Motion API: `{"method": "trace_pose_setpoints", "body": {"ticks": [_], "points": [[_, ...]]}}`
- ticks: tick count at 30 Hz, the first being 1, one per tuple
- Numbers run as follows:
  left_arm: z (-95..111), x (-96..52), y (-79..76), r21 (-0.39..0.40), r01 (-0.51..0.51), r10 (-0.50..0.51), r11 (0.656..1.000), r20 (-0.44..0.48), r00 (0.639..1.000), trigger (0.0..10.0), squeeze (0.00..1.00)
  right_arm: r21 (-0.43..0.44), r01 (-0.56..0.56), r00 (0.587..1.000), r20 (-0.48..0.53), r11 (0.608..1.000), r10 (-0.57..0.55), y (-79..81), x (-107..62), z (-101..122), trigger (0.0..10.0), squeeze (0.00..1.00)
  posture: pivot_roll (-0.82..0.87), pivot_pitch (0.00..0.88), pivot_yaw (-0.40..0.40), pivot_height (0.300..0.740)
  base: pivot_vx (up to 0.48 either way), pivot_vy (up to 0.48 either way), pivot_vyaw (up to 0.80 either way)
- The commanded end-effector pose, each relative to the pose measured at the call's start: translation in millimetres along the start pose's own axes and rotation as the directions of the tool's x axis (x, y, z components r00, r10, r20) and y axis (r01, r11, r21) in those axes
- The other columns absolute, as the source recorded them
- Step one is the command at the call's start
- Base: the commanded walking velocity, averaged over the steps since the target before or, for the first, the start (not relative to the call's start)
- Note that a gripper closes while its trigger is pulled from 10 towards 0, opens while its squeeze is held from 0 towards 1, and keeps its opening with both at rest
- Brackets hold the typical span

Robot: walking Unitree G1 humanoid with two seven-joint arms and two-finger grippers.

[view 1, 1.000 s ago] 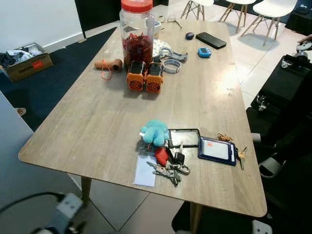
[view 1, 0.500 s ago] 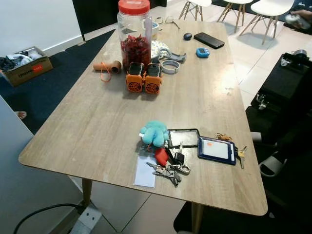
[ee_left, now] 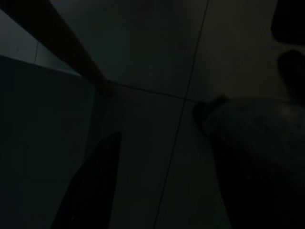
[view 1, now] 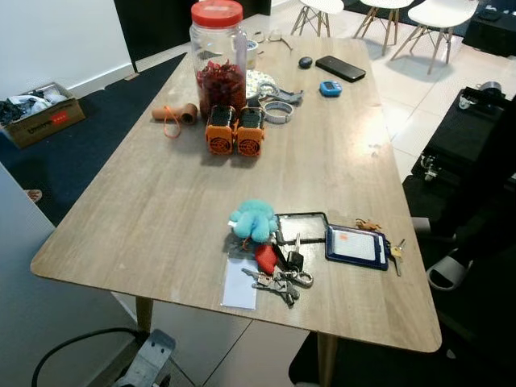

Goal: Hang keys on a hook

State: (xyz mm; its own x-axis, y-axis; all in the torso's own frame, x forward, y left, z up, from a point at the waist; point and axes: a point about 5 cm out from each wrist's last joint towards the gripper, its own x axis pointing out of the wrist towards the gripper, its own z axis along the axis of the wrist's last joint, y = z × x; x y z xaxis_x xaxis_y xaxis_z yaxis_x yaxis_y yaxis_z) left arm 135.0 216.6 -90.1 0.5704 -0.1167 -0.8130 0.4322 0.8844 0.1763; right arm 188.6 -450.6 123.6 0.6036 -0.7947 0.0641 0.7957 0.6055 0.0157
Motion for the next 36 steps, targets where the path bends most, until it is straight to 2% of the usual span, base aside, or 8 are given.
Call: {"method": "trace_pose_setpoints", "body": {"ticks": [1,9,14,20,28,29,30,36], "points": [[1,0.6,-1.0,0.003,0.008,-0.008,1.0,-0.002,1.0,10.0,0.0,0.003,-0.192,0.981,0.016,0.981,0.192,35.6,5.5,12,10.0,0.0,0.01,0.077,-0.015,0.74,0.0,0.0,0.0],[1,0.8,1.0,-0.007,0.011,-0.011,1.0,-0.008,1.0,10.0,0.0,0.072,-0.678,0.735,0.085,0.732,0.672,141.3,-22.3,38,10.0,0.0,0.02,0.077,-0.016,0.74,0.0,0.0,0.0],[1,0.6,2.0,-0.008,0.009,-0.009,1.0,-0.011,1.0,10.0,0.0,0.087,-0.77,0.638,0.097,0.632,0.764,159.9,-35.0,43,10.0,0.0,0.02,0.077,-0.015,0.74,0.0,0.0,0.0],[1,0.7,4.0,-0.005,0.011,-0.011,1.0,-0.019,1.0,10.0,0.0,0.1,-0.934,0.344,0.002,0.342,0.939,191.2,-77.0,36,10.0,0.0,0.03,0.078,-0.009,0.74,0.0,0.0,0.0],[2,1.5,3.1,-0.006,0.021,-0.021,1.0,-0.022,1.0,10.0,0.0,0.134,-0.974,0.167,-0.11,0.181,0.98,193.0,-105.3,21,10.0,0.0,0.02,0.074,-0.007,0.74,0.0,0.0,0.0],[2,1.6,2.9,-0.006,0.023,-0.023,1.0,-0.022,0.999,10.0,0.0,0.149,-0.977,0.137,-0.127,0.155,0.982,191.6,-109.2,19,10.0,0.29,0.02,0.073,-0.006,0.74,0.0,0.0,0.0],[2,1.8,2.6,-0.006,0.026,-0.026,1.0,-0.022,0.999,10.0,0.0,0.161,-0.978,0.107,-0.154,0.132,0.982,189.2,-113.3,15,10.0,0.93,0.02,0.073,-0.006,0.74,0.0,0.0,0.0],[3,2.4,2.2,-0.008,0.032,-0.032,0.999,-0.023,0.999,10.0,0.0,0.155,-0.981,0.081,-0.221,0.117,0.972,182.3,-119.4,8,10.0,1.0,0.02,0.079,-0.006,0.74,0.0,0.0,0.0]]}}
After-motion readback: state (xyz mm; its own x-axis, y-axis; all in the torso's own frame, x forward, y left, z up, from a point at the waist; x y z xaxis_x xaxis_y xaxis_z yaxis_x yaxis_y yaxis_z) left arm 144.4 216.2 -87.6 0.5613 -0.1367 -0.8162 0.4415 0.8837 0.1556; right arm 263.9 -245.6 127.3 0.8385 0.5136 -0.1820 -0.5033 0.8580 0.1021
